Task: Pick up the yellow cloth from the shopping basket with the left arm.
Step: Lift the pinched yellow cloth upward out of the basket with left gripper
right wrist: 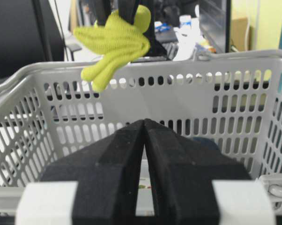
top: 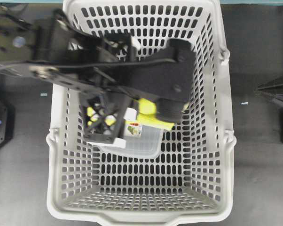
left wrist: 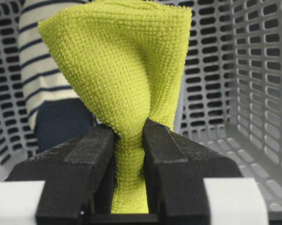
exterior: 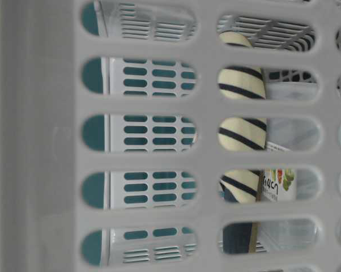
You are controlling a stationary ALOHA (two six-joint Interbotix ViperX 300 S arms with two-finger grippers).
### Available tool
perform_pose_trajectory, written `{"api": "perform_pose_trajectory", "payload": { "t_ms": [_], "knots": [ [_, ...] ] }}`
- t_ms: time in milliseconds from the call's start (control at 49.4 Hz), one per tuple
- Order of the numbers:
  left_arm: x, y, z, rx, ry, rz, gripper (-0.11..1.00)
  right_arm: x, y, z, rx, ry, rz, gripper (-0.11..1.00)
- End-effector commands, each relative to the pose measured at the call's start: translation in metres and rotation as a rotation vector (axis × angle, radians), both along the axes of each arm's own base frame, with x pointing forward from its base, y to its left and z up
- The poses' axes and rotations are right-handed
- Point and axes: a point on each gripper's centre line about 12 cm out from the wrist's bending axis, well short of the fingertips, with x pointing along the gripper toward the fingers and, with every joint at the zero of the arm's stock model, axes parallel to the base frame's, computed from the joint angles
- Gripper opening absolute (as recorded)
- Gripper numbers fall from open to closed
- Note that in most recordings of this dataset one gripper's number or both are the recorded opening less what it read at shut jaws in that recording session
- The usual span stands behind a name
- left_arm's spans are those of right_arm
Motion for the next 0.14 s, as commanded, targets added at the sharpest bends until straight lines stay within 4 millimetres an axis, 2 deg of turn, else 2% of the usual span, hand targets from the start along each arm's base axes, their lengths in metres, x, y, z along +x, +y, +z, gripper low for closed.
{"api": "perform_pose_trajectory", "payload": {
  "t_ms": [0, 121],
  "knots": [
    [-0.025, 0.006, 0.027, -0.006, -0.104, 0.011, 0.14, 0.001, 0.0, 0.006, 0.005, -0.017, 0.0, -0.01],
    [-0.043, 0.009, 0.023, -0.005, -0.152, 0.007, 0.14, 0.0, 0.0, 0.008, 0.005, -0.023, 0.0, -0.01]
  ]
}}
